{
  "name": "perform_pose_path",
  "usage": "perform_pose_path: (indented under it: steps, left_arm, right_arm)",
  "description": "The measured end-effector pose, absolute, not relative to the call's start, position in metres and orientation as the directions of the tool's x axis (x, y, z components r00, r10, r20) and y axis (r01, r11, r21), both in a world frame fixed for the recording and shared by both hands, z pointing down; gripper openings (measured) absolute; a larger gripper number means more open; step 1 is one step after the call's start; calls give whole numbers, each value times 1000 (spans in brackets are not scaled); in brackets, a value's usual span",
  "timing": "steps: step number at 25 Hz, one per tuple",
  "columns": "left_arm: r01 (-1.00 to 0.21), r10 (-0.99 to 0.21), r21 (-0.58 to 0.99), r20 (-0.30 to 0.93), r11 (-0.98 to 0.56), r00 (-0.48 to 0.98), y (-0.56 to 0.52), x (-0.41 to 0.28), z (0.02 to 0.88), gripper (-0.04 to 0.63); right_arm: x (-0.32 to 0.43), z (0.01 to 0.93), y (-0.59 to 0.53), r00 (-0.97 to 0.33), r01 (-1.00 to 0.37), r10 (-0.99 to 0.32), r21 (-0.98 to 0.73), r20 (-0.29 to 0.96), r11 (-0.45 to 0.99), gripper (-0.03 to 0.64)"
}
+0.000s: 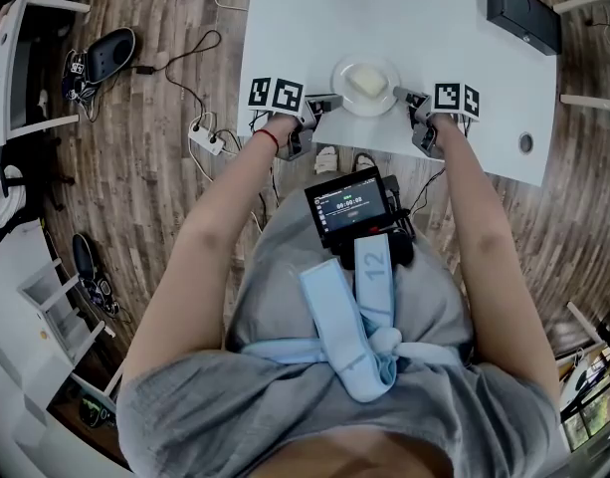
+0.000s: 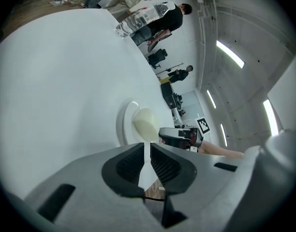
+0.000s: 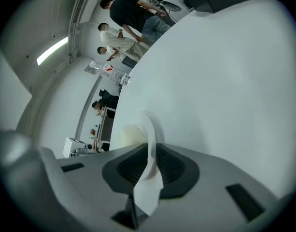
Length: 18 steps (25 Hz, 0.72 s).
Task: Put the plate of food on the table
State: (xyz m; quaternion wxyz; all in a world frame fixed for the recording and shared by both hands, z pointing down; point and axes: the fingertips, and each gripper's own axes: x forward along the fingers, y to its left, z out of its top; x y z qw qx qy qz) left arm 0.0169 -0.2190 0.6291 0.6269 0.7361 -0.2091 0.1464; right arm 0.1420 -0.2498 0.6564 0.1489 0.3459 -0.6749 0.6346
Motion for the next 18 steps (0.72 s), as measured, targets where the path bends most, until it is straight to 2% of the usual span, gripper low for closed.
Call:
perform_pose_path:
  steps: [5, 18]
  left_arm:
    - [-488, -130, 861, 472, -144, 872, -222, 15, 629, 29]
    - [-473, -141, 858, 452, -201, 881, -227, 14, 620, 28]
  right_arm:
    - [144, 656, -246, -683, -709, -269, -705, 679, 20, 38]
    - [126, 628, -244, -710, -696, -304, -701, 636, 158, 38]
